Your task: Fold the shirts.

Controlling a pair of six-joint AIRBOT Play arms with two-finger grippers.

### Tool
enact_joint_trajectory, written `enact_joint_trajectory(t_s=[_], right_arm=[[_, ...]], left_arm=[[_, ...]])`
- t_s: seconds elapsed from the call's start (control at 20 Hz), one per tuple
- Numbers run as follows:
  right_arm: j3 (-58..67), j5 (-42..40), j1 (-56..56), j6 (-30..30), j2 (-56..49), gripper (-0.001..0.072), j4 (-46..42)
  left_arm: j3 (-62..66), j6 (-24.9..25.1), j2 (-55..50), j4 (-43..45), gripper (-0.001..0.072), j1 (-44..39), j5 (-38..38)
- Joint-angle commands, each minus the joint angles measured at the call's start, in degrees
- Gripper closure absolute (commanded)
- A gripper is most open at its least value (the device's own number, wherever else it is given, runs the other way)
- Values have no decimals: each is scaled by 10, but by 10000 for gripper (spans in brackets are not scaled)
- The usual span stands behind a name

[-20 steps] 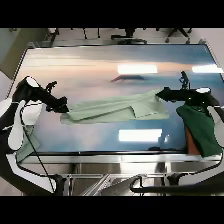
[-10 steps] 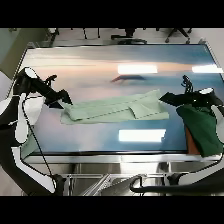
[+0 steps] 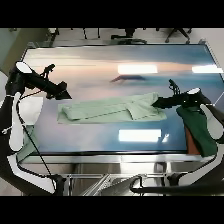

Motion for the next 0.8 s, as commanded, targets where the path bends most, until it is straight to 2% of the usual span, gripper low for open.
enact_joint_trajectory(t_s=[0.0, 0.15, 0.3, 0.4, 0.6, 0.75], right_arm=[[37, 50, 8, 25, 19, 683, 11], [82, 110, 6, 68, 67, 684, 9], [103, 160, 8, 115, 135, 683, 10], [103, 180, 9, 125, 176, 684, 9], [103, 184, -1, 149, 226, 683, 8], [103, 177, -17, 171, 236, 683, 5]], left_arm=[[-5, 23, 5, -49, 694, -59, 63], [-4, 22, -26, -49, 694, -150, 151], [-2, 23, -94, -53, 695, -250, 228], [30, 22, -153, -52, 695, -307, 269], [151, 5, -272, -51, 695, -377, 254], [210, -14, -312, -60, 695, -385, 231]])
